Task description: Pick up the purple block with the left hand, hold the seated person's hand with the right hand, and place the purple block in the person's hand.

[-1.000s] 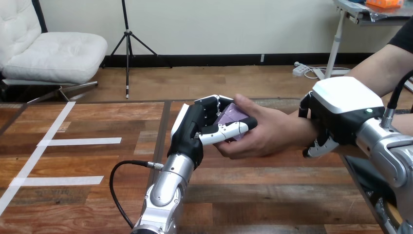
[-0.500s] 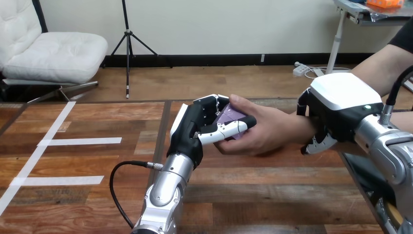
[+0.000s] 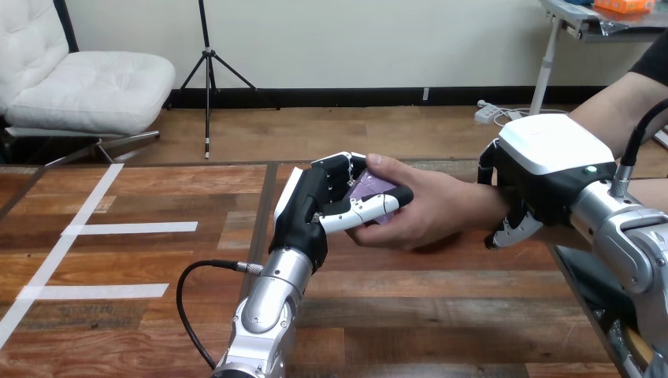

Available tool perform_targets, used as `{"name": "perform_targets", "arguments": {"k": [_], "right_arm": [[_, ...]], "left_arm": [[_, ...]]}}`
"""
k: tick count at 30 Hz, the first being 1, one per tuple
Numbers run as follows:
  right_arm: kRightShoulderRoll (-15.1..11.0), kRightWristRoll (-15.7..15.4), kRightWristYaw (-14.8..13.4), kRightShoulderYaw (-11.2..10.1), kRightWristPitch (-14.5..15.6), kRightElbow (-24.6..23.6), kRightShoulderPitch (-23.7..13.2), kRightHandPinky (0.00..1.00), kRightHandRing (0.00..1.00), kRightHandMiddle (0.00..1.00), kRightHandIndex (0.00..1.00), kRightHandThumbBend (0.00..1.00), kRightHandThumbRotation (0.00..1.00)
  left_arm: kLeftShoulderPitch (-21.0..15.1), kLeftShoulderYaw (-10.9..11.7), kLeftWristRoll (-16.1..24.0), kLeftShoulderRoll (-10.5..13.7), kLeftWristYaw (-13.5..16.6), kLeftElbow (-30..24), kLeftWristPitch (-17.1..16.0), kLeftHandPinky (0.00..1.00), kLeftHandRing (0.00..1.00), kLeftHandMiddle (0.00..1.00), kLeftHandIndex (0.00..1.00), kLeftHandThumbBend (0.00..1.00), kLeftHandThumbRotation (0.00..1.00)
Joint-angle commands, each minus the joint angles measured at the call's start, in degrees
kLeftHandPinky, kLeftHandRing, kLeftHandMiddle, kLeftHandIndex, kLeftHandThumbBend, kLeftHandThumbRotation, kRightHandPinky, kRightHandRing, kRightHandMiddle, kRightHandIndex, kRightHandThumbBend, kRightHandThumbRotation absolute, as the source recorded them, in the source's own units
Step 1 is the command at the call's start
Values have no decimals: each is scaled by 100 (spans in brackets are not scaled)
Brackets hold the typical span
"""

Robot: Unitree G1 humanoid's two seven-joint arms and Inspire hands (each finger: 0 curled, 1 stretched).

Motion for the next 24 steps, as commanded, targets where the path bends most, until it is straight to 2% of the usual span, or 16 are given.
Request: {"name": "perform_targets", "arguments": {"k": [1, 9, 21, 24], "right_arm": [[66, 11, -169, -24, -9, -12, -521, 31, 39, 46, 49, 78, 0], [75, -30, -83, 27, 61, 13, -561, 31, 38, 46, 50, 76, 0], [61, -44, -211, 62, 3, 106, -549, 32, 39, 48, 54, 76, 0], [32, -102, -158, 96, 22, 97, -557, 33, 41, 49, 56, 77, 0]], "left_arm": [[-236, -66, 17, -146, -44, -225, -8, 28, 34, 43, 45, 80, 0], [-240, -46, -25, -165, -72, -221, 25, 27, 34, 43, 45, 79, 0], [-247, -49, -29, -159, -89, -195, -26, 27, 34, 43, 45, 78, 0], [-251, -57, -11, -152, -63, -204, 6, 28, 35, 43, 45, 79, 0]]}}
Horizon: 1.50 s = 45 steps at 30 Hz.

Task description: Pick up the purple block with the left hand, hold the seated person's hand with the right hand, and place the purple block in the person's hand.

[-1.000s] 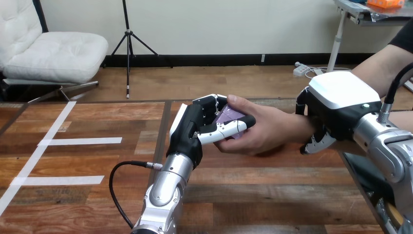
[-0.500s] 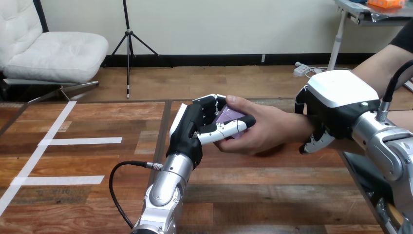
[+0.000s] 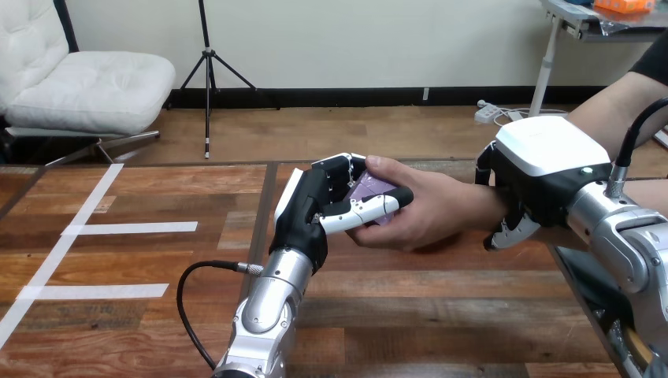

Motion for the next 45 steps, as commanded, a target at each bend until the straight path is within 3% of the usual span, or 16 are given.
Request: {"name": "perform_targets", "arguments": {"k": [1, 9, 16, 22, 25, 26, 35, 45], "right_arm": [[14, -98, -138, 8, 10, -10, -502, 34, 41, 49, 56, 77, 0], [-85, -230, -136, 64, -92, -20, -486, 41, 51, 57, 62, 77, 0], [-139, -335, -314, 42, -245, -15, -394, 46, 57, 63, 66, 78, 0], [-173, -427, -300, 47, -313, 21, -380, 52, 62, 68, 70, 80, 0], [-174, -474, -244, 51, -301, 16, -382, 55, 65, 70, 71, 79, 0], [-171, -475, -229, 45, -302, 15, -380, 57, 67, 71, 73, 79, 0], [-125, -477, -237, 25, -299, 96, -381, 66, 72, 75, 76, 80, 0], [-80, -454, -211, 3, -243, 59, -353, 72, 76, 78, 78, 80, 0]], "left_arm": [[-256, -54, 5, -148, -60, -200, -33, 28, 35, 43, 45, 79, 0], [-260, -45, -14, -140, -88, -204, -26, 28, 35, 43, 45, 79, 0], [-273, -56, -5, -99, -154, -184, -18, 31, 38, 45, 47, 79, 0], [-282, -193, 167, 27, -270, -188, -55, 42, 49, 55, 59, 79, 7], [-284, -247, 248, 81, -324, -183, -103, 51, 58, 64, 67, 80, 13], [-282, -253, 263, 89, -334, -183, -120, 58, 64, 70, 72, 82, 16], [-283, -349, 460, 182, -330, -200, -151, 80, 85, 88, 90, 86, 27], [-282, -329, 478, 187, -324, -181, -190, 91, 95, 97, 98, 89, 33]]}}
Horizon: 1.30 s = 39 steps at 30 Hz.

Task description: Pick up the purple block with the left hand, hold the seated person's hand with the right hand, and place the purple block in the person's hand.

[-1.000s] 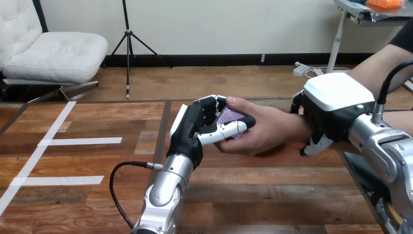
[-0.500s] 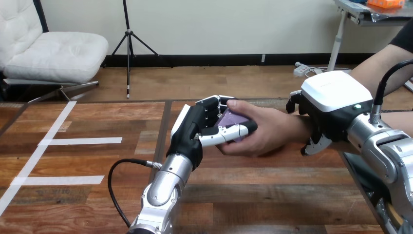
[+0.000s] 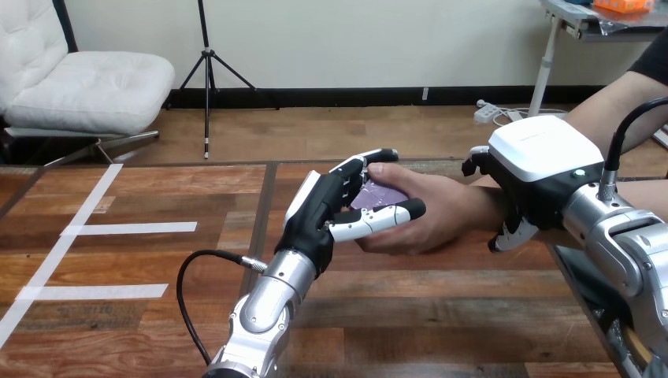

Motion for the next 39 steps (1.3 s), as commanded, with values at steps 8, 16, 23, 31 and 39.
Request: {"name": "perform_targets", "arguments": {"k": [8, 16, 23, 31, 39], "right_arm": [[-56, 9, -53, -66, 63, -85, -317, 73, 77, 79, 79, 80, 0], [-44, 9, -33, -65, 89, -112, -313, 74, 79, 80, 80, 82, 0], [-32, 65, -103, -97, 60, -134, -277, 75, 79, 80, 80, 83, 3], [-17, 195, -272, -183, -12, -249, -132, 73, 78, 79, 79, 84, 5], [19, 453, -465, -322, -47, -486, 133, 72, 78, 79, 78, 84, 6]], "left_arm": [[-277, -92, 155, -2, 152, -196, -146, 98, 99, 100, 100, 93, 41], [-270, -87, 180, 16, 213, -214, -165, 100, 100, 100, 100, 96, 45], [-244, -25, 79, 5, 171, -239, -178, 100, 100, 100, 100, 96, 46], [-174, 17, 29, 21, 196, -262, -322, 100, 100, 100, 100, 95, 45], [-39, 74, -14, 39, 212, -333, -480, 100, 100, 100, 100, 93, 44]]}}
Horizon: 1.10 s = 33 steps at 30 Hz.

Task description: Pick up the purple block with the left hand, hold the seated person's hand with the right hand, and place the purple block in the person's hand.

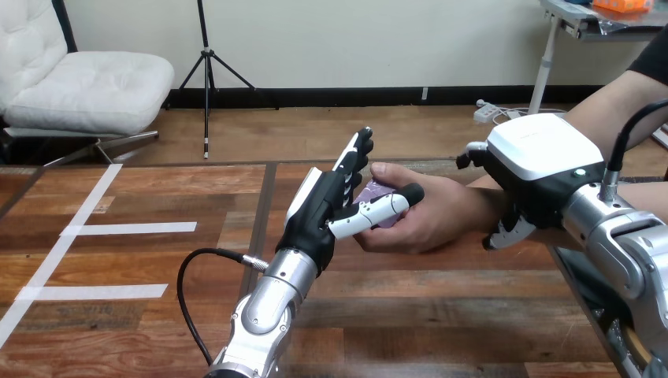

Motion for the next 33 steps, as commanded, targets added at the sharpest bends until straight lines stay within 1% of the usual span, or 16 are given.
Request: {"name": "perform_targets", "arguments": {"k": [1, 2, 3, 6, 12, 15, 19, 21, 24, 28, 32, 33], "right_arm": [[28, 216, -281, -295, -4, -420, 80, 72, 78, 79, 78, 84, 6], [33, 241, -297, -306, -2, -446, 105, 72, 78, 79, 78, 84, 6], [54, 286, -404, -345, -29, -491, 175, 72, 78, 79, 78, 84, 6], [87, 378, -601, -415, -58, -610, 335, 71, 77, 78, 77, 85, 6], [193, 581, -856, -561, -17, -930, 679, 69, 75, 77, 77, 85, 6], [240, 671, -917, -608, 20, -1055, 793, 69, 75, 77, 77, 83, 6], [429, 812, -1063, -728, 150, -1357, 1069, 69, 75, 77, 77, 82, 6], [488, 832, -1114, -755, 199, -1474, 1169, 69, 75, 77, 77, 81, 6], [612, 892, -1270, -809, 217, -1635, 1365, 69, 75, 77, 77, 80, 5], [832, 997, -1600, -880, 158, -1828, 1716, 69, 75, 77, 76, 79, 5], [989, 1042, -1814, -918, 113, -1957, 1954, 68, 75, 77, 76, 78, 4], [1039, 1060, -1906, -930, 79, -1983, 2039, 68, 75, 77, 76, 78, 4]], "left_arm": [[-45, 58, -105, 40, 36, -319, -283, 100, 100, 100, 100, 92, 44], [-30, 63, -106, 43, 37, -329, -302, 100, 100, 100, 100, 92, 44], [7, 71, -107, 48, 51, -353, -342, 100, 100, 100, 100, 91, 44], [93, 90, -112, 63, 65, -411, -431, 100, 100, 100, 100, 90, 43], [276, 123, -149, 104, 62, -524, -624, 98, 99, 100, 100, 86, 41], [345, 127, -153, 124, 68, -579, -670, 97, 98, 99, 100, 85, 41], [495, 156, -204, 137, 72, -707, -757, 96, 98, 99, 100, 84, 40], [552, 165, -238, 143, 54, -758, -792, 96, 97, 98, 99, 83, 40], [656, 197, -352, 140, -14, -853, -818, 97, 97, 98, 99, 82, 39], [858, 213, -410, 163, 40, -1034, -902, 97, 96, 96, 97, 82, 37], [1008, 226, -409, 183, 105, -1173, -972, 95, 95, 95, 95, 82, 37], [1063, 236, -404, 187, 135, -1222, -1001, 95, 95, 95, 95, 81, 37]]}}
